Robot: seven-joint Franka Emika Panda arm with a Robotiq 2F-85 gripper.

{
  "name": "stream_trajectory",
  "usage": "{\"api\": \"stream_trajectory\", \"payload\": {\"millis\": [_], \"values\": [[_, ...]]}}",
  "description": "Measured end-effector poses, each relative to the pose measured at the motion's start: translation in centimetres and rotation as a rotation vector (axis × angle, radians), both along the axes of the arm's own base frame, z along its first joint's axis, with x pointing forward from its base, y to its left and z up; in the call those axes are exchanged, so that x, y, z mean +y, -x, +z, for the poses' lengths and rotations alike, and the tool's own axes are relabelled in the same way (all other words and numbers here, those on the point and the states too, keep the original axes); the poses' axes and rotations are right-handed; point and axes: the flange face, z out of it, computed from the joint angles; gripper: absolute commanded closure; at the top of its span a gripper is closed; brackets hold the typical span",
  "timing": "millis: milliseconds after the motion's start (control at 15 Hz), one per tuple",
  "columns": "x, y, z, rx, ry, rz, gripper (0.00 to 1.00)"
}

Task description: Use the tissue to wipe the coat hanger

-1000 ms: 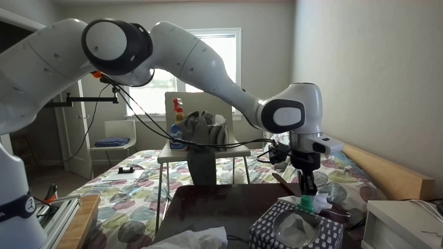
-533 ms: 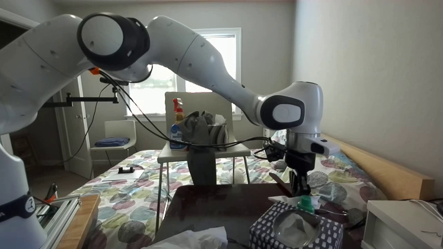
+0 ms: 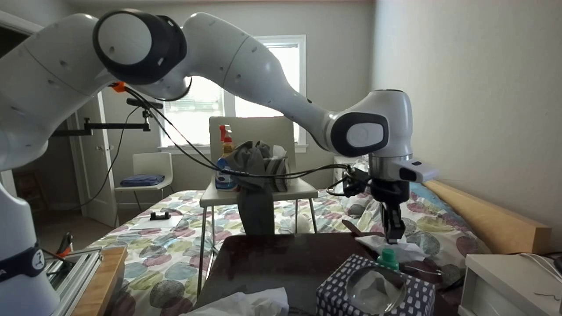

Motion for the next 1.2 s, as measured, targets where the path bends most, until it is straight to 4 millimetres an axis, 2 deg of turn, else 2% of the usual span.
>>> {"api": "stream_trajectory", "payload": {"millis": [200, 333, 1133, 1200], "values": [[1.3, -1.5, 2.6, -0.067, -0.001, -0.034, 0.99], [1.7, -2.0, 2.9, -0.079, -0.002, -0.050, 0.99], [0.6, -0.8, -3.4, 0.003, -0.007, -0.124, 0.99], [0.6, -0.8, -3.4, 0.002, -0.007, -0.124, 0.99]]}}
